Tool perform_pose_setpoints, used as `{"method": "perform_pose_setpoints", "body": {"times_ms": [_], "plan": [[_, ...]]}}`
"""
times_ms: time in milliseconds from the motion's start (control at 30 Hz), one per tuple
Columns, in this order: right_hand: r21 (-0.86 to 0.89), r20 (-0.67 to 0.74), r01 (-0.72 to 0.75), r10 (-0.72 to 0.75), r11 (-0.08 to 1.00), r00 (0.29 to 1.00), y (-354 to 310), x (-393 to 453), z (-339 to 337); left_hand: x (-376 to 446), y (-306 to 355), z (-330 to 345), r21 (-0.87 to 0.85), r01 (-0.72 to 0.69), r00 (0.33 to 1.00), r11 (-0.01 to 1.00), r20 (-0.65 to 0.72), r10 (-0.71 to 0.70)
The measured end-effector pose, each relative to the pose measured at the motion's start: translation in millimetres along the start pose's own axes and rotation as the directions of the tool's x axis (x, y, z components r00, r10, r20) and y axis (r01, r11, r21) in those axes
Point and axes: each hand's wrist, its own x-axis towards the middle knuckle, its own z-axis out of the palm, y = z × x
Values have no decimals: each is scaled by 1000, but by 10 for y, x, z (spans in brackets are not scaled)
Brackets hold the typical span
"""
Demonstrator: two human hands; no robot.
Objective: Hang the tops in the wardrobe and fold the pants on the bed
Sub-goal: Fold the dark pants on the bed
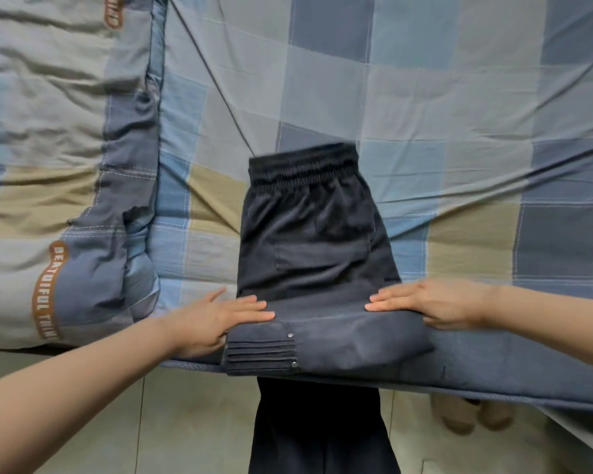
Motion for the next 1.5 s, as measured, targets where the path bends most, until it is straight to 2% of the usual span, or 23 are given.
{"method": "perform_pose_setpoints", "body": {"times_ms": [33,67,133,200,233,333,433,500,567,633,733,800,833,900,933,967,1000,1067,1133,1267,1333,1400,1500], "plan": [[248,-10,-7,10,969,1000,-126,-79,-64,-83,49,2,-254,-5,1000,967,19,10],[523,-52,-60,102,850,993,-220,-135,-145,-179,109,-44,-475,6,1000,880,-1,-8],[843,-173,0,270,538,947,-326,-204,-289,-312,182,-162,-786,24,979,618,-106,-174],[937,-233,61,485,344,843,-248,-185,-400,-333,132,-283,-944,-21,937,331,-134,-323],[954,-246,107,531,279,811,-156,-143,-420,-308,110,-364,-958,-69,916,278,-171,-364],[981,-189,128,576,144,795,32,52,-538,-58,100,-572,-953,-145,838,268,-262,-479],[992,-118,124,668,39,734,102,392,-521,316,72,-621,-969,-106,714,222,-230,-662],[984,-127,176,771,20,624,128,616,-454,506,47,-602,-984,-97,627,152,-179,-759],[984,-149,158,860,80,487,94,706,-458,566,45,-556,-983,-153,560,100,-170,-811],[969,-233,167,900,183,368,83,683,-467,531,72,-509,-963,-222,497,154,-247,-832],[945,-325,57,897,323,301,148,642,-355,510,90,-370,-946,-155,435,284,-324,-840],[951,-267,-64,911,301,314,219,622,-258,562,79,-266,-943,-4,386,332,-308,-869],[961,-225,-87,923,264,313,238,608,-233,601,84,-247,-949,31,328,314,-287,-900],[975,-164,-111,964,190,209,194,579,-208,657,165,-268,-960,11,159,281,-276,-948],[970,-184,-131,972,203,146,111,568,-212,683,229,-286,-951,2,88,308,-307,-948],[954,-253,-140,962,265,101,13,582,-203,705,320,-301,-933,7,71,360,-359,-931],[929,-326,-147,939,339,107,-121,606,-204,740,423,-305,-912,13,104,411,-408,-907],[899,-398,-100,892,426,215,-353,714,-162,826,561,-266,-889,34,212,456,-440,-873],[927,-328,-70,888,368,323,-423,833,-100,895,538,-252,-894,85,242,439,-409,-880],[983,-165,-23,922,185,351,-213,954,-132,917,338,-362,-934,52,200,352,-336,-920],[993,-113,72,901,91,419,-97,947,-194,881,287,-408,-960,-72,244,269,-279,-929],[992,-68,122,852,5,519,-63,873,-248,807,284,-424,-965,-235,329,120,-195,-924],[979,-78,199,828,-41,555,-113,691,-330,683,328,-415,-934,-356,365,-29,-110,-924]]}}
